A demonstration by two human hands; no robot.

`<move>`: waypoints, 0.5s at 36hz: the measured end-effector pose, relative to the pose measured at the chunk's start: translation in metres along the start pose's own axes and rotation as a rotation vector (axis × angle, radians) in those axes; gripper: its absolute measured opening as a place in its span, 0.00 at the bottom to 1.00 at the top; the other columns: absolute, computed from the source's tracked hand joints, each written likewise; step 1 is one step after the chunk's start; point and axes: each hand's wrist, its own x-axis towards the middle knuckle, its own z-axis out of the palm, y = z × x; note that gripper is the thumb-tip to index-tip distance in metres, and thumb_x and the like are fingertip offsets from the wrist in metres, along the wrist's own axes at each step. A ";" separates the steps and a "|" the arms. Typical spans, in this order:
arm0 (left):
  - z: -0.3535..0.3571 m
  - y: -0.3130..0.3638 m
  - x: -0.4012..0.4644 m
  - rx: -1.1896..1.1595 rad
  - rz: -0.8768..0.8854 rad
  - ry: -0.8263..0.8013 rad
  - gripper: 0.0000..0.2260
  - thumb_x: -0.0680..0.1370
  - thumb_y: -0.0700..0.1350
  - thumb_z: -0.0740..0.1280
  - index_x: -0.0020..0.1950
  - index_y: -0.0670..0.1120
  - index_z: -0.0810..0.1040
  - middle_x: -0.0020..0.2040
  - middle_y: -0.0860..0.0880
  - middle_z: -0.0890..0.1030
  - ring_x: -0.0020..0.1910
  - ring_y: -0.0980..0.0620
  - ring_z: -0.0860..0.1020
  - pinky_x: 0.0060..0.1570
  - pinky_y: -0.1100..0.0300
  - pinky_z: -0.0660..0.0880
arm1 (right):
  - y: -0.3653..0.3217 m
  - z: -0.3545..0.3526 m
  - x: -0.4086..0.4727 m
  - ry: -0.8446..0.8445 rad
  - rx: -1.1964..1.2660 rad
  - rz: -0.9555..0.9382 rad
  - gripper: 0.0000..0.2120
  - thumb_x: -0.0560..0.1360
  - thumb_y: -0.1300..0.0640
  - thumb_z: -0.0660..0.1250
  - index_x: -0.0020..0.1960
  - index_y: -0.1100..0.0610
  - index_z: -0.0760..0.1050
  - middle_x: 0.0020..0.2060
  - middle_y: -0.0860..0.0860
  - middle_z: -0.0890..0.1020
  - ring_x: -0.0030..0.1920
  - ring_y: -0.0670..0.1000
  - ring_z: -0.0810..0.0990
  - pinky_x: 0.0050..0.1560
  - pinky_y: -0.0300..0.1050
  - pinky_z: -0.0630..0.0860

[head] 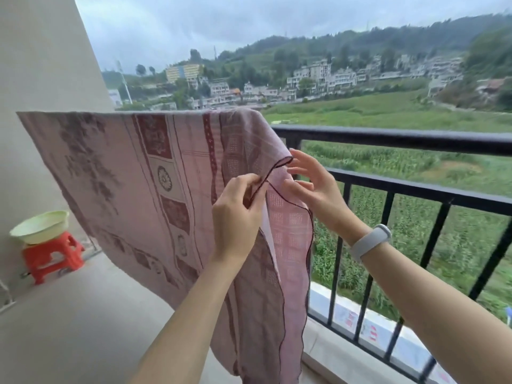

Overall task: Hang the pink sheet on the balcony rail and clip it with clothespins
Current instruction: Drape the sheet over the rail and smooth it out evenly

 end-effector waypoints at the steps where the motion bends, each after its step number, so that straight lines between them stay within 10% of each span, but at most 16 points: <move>1: -0.001 -0.002 -0.001 0.020 0.017 0.007 0.06 0.74 0.44 0.69 0.47 0.42 0.80 0.38 0.50 0.79 0.35 0.59 0.74 0.39 0.73 0.69 | -0.005 0.001 0.004 0.014 0.000 -0.016 0.23 0.70 0.49 0.70 0.62 0.42 0.67 0.57 0.45 0.76 0.57 0.44 0.76 0.57 0.42 0.74; 6: -0.001 0.002 0.010 0.064 0.117 0.037 0.08 0.75 0.46 0.67 0.43 0.42 0.81 0.35 0.51 0.78 0.34 0.61 0.69 0.34 0.75 0.67 | -0.024 0.009 0.025 0.173 -0.080 -0.129 0.04 0.74 0.61 0.67 0.48 0.54 0.77 0.41 0.46 0.80 0.41 0.44 0.78 0.45 0.42 0.76; 11: 0.001 0.006 0.024 0.076 0.233 -0.026 0.13 0.76 0.52 0.63 0.43 0.45 0.82 0.40 0.50 0.79 0.39 0.57 0.74 0.36 0.66 0.71 | -0.047 -0.017 0.054 0.363 -0.188 -0.233 0.08 0.73 0.67 0.64 0.45 0.56 0.76 0.38 0.46 0.79 0.39 0.41 0.77 0.43 0.35 0.75; 15: 0.000 -0.001 0.050 0.121 0.159 -0.088 0.17 0.78 0.53 0.58 0.60 0.46 0.76 0.57 0.48 0.76 0.57 0.54 0.70 0.52 0.61 0.70 | -0.058 -0.043 0.065 0.145 -0.401 -0.238 0.13 0.72 0.72 0.62 0.51 0.59 0.78 0.44 0.51 0.79 0.44 0.49 0.78 0.49 0.43 0.78; 18: -0.002 -0.018 0.082 0.196 0.125 -0.147 0.20 0.78 0.53 0.53 0.68 0.48 0.69 0.67 0.48 0.70 0.67 0.50 0.65 0.65 0.50 0.64 | -0.058 -0.053 0.059 -0.069 -0.428 -0.123 0.20 0.72 0.75 0.57 0.53 0.56 0.78 0.48 0.50 0.77 0.49 0.44 0.76 0.53 0.31 0.72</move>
